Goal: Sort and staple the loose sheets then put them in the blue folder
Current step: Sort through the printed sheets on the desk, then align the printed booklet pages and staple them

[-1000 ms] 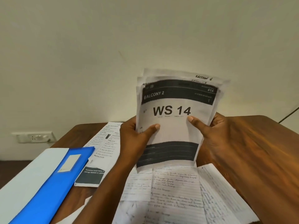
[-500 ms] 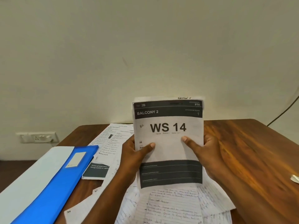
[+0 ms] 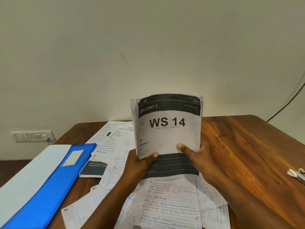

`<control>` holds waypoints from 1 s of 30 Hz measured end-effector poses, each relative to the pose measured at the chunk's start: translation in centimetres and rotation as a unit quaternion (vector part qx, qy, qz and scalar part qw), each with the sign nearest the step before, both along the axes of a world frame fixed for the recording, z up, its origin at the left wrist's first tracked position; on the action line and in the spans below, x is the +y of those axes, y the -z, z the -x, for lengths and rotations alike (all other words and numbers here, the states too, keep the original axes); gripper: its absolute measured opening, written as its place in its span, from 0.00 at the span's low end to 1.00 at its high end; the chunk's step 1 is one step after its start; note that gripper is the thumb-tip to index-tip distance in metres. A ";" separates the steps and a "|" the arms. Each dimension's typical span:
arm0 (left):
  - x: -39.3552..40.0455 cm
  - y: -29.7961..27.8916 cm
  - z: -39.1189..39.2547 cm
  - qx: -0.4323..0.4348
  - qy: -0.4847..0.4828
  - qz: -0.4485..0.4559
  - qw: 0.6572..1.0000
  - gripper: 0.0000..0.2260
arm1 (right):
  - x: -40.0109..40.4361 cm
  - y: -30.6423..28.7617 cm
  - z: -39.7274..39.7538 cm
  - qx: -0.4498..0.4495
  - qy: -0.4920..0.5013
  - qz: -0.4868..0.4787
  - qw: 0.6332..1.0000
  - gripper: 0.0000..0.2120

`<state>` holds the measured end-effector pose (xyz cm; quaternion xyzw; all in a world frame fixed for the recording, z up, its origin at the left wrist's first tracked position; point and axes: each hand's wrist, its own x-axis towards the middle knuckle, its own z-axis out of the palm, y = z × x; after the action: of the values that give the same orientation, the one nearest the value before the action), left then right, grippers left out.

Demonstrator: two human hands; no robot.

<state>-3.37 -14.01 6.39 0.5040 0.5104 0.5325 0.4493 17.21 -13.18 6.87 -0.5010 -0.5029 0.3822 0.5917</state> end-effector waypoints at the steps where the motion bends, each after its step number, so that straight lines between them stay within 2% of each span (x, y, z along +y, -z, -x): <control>1: 0.1 0.0 0.1 -0.003 -0.001 -0.005 1.000 0.16 | 0.1 0.0 -0.2 0.003 0.000 -0.006 1.000 0.15; 3: 0.3 0.1 0.3 -0.002 -0.006 -0.006 1.000 0.16 | 0.2 -0.1 -0.1 0.007 0.003 -0.011 1.000 0.16; 4: 0.3 0.3 0.2 0.002 -0.008 -0.001 1.000 0.17 | 0.3 0.2 0.0 0.000 -0.001 -0.002 1.000 0.19; 7: 0.3 1.1 0.1 -0.002 0.001 0.016 1.000 0.16 | 0.0 0.8 0.5 -0.054 -0.001 0.039 0.998 0.38; 8: 0.4 1.2 0.1 -0.007 0.000 0.014 1.000 0.17 | 0.1 0.9 0.5 -0.049 -0.002 0.037 0.998 0.39; 11: 0.7 1.5 0.2 0.006 -0.005 0.011 1.000 0.18 | 0.2 0.7 0.3 -0.034 -0.004 0.023 0.999 0.31; 15: 0.7 1.8 0.4 0.009 0.001 0.035 0.999 0.15 | 0.0 1.2 0.6 -0.077 -0.023 0.081 0.993 0.38; 20: 0.7 0.9 1.4 -0.020 0.002 0.075 0.997 0.20 | 0.1 -0.4 -1.5 -0.022 -0.067 0.112 0.991 0.15; 23: -0.2 0.6 1.2 -0.029 0.096 0.124 0.987 0.18 | 0.1 -2.2 -3.3 0.011 -0.106 0.097 0.990 0.13; 25: -1.1 0.8 0.3 -0.018 0.151 0.145 0.978 0.14 | 0.5 -2.8 -4.3 0.021 -0.090 0.096 0.991 0.11; 28: -1.1 1.5 -0.7 -0.012 0.182 0.152 0.971 0.18 | 1.3 -2.3 -5.3 0.018 -0.068 0.111 0.991 0.09; 30: 0.2 1.5 -0.8 -0.031 0.164 0.133 0.977 0.18 | 1.5 -1.2 -6.0 0.001 -0.074 0.126 0.989 0.10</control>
<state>-2.54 -13.79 4.89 0.4993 0.4730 0.3944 0.6094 23.17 -11.72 8.03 -0.5325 -0.4863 0.4854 0.4943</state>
